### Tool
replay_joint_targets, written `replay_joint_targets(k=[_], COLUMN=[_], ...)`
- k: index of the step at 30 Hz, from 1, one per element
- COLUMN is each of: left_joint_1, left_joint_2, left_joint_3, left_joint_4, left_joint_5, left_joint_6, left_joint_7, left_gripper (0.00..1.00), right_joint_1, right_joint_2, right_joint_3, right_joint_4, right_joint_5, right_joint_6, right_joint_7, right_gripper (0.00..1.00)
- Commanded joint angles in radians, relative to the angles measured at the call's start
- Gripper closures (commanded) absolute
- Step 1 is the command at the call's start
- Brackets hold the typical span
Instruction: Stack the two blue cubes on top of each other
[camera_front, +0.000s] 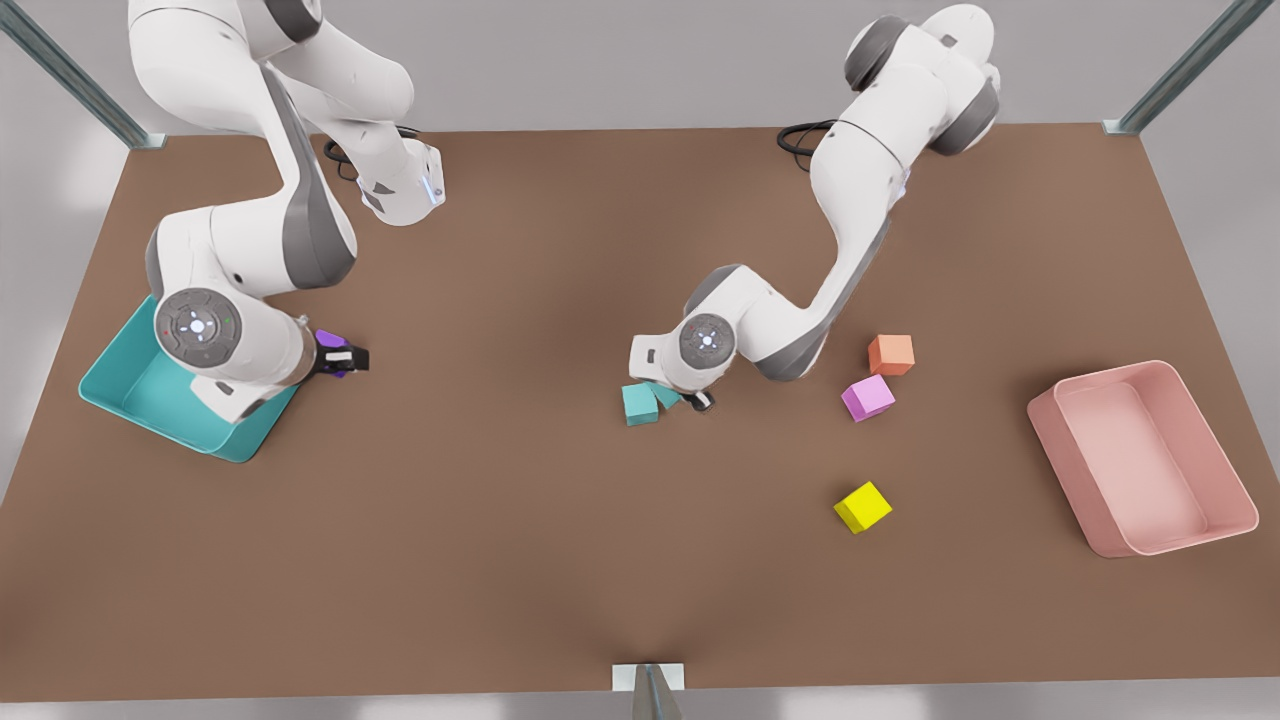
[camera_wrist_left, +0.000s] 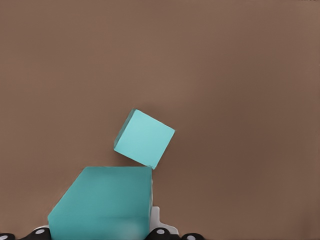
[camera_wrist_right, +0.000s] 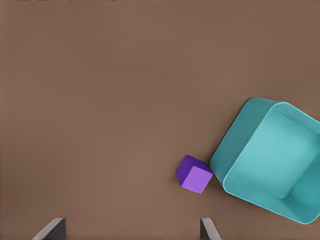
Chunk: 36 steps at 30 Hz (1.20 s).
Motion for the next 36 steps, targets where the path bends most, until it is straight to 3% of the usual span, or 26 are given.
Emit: replay_joint_targets(k=[1, 9, 19, 20, 27, 31, 32, 33, 34, 36], left_joint_1=[-0.032, -0.038, -0.049, -0.05, -0.041, -0.039, -0.03, 0.048, 0.172, 0.393], left_joint_2=[0.007, 0.071, 0.137, 0.139, 0.1, 0.034, -0.007, -0.009, -0.012, -0.055], left_joint_3=[-0.002, 0.002, 0.003, 0.003, -0.006, -0.012, -0.009, -0.011, -0.011, -0.009], left_joint_4=[0.004, 0.016, 0.067, 0.065, 0.067, 0.156, 0.208, 0.367, 0.452, 0.464], left_joint_5=[-0.006, 0.004, 0.027, 0.04, 0.011, 0.016, 0.016, 0.016, 0.025, 0.074], left_joint_6=[-0.035, 0.161, 0.178, 0.177, 0.106, -0.19, -0.354, -0.596, -0.718, -0.725], left_joint_7=[-1.017, -1.023, -1.029, -1.029, -1.05, -1.066, -1.061, -0.997, -0.85, -0.529], left_gripper=[0.29, 0.29, 0.29, 0.0, 0.0, 0.0, 0.0, 0.0, 0.0, 0.0], right_joint_1=[-0.001, 0.0, -0.001, -0.001, 0.0, -0.001, -0.001, 0.002, 0.0, 0.005], right_joint_2=[0.008, 0.008, 0.01, 0.01, 0.015, 0.015, 0.015, 0.015, 0.015, 0.022], right_joint_3=[0.001, 0.001, 0.001, 0.001, -0.001, -0.001, -0.001, 0.001, -0.001, -0.001], right_joint_4=[0.014, 0.012, 0.012, 0.011, 0.008, 0.011, 0.009, 0.018, 0.02, 0.046], right_joint_5=[0.002, -0.004, 0.002, 0.002, -0.004, -0.006, -0.006, -0.004, -0.003, -0.006], right_joint_6=[-0.003, -0.006, -0.008, -0.008, -0.008, -0.008, -0.008, -0.006, -0.005, -0.014], right_joint_7=[-0.043, -0.04, -0.045, -0.043, -0.029, -0.045, -0.043, -0.022, -0.038, -0.034], right_gripper=[0.0, 0.0, 0.0, 0.0, 0.0, 0.0, 0.0, 0.0, 0.0, 0.0])
